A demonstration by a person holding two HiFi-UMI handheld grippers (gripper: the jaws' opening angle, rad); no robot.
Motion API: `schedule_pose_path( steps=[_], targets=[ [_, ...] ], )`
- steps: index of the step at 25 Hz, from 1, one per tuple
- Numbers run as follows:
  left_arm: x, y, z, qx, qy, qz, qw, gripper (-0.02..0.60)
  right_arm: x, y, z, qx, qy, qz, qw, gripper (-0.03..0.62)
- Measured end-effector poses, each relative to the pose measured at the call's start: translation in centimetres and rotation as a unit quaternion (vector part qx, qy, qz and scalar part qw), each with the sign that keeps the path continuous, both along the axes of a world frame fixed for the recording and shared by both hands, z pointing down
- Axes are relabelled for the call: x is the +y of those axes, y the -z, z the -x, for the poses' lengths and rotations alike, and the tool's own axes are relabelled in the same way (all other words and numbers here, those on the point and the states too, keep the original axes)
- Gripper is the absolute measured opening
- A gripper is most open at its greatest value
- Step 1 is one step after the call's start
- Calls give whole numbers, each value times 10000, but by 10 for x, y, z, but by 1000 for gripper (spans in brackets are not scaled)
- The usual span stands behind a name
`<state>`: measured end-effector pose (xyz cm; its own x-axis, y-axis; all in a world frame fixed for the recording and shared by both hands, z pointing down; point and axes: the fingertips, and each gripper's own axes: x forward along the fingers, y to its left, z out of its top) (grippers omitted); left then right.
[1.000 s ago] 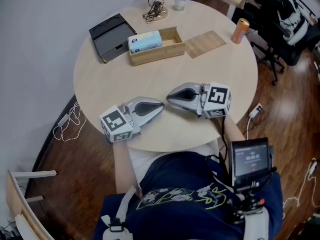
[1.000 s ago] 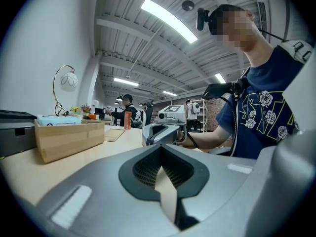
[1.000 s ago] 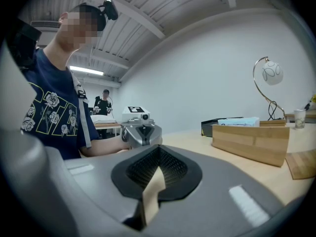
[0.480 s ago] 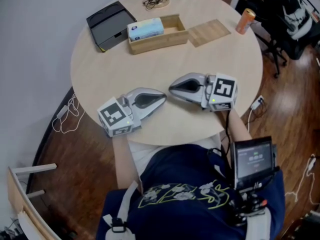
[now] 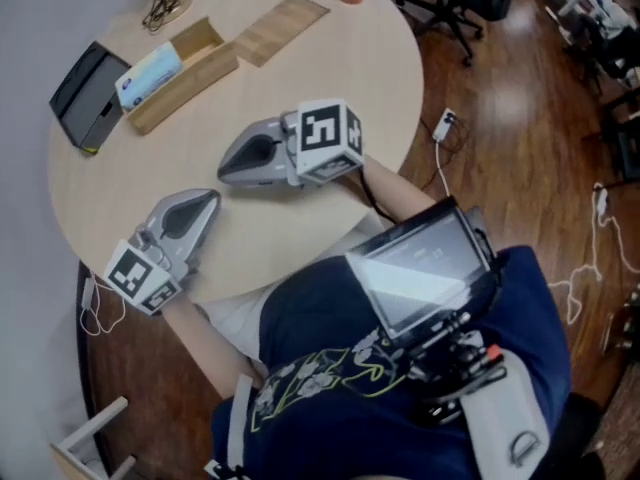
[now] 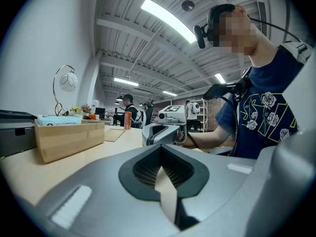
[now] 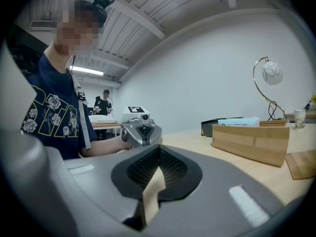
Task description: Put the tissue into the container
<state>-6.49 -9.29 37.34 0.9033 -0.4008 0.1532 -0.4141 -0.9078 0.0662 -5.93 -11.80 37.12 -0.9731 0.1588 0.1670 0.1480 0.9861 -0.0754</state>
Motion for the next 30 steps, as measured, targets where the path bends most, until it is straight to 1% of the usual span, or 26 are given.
schedule_pose_path(
  steps=[2,7,12,18,21,22,24,25,26,27,29,30],
  targets=[
    [1,1,-3,-1,53,11,10000,5,1,2,0,-80,80,-73,9999,1],
    [0,-1,-6,22,-12,-2,10000,5,2,1,-3,-31,12,-21,10000,1],
    [0,0,-7,10,-1,6,10000,5,2,0,-3,-59,98,-88,9999,1],
    [0,-1,-8,13,-13,-13,10000,5,3,0,-3,-20,70,-52,10000,1],
    [-5,-2,-11,42,-6,-42,10000,5,0,-4,-7,39,144,-166,9998,1],
    [-8,-3,-10,36,129,-18,9999,5,1,-5,-8,76,163,-178,9997,1],
    [-17,-6,1,-20,702,92,9975,4,7,-7,-6,100,150,-89,9998,1],
    [-21,-8,5,-42,923,126,9956,3,8,-8,-4,79,127,-45,9999,1],
    [-23,-8,4,-44,944,126,9954,4,6,-9,-3,51,100,-27,9999,1],
    [-23,-8,-1,-27,768,103,9970,4,3,-9,-3,32,82,-25,10000,1],
    [-18,-8,-8,11,225,51,9997,4,-3,-10,-3,27,83,-25,10000,1],
    [-19,-8,-6,23,99,38,9999,5,-5,-10,-2,24,76,-23,10000,1]
  ],
)
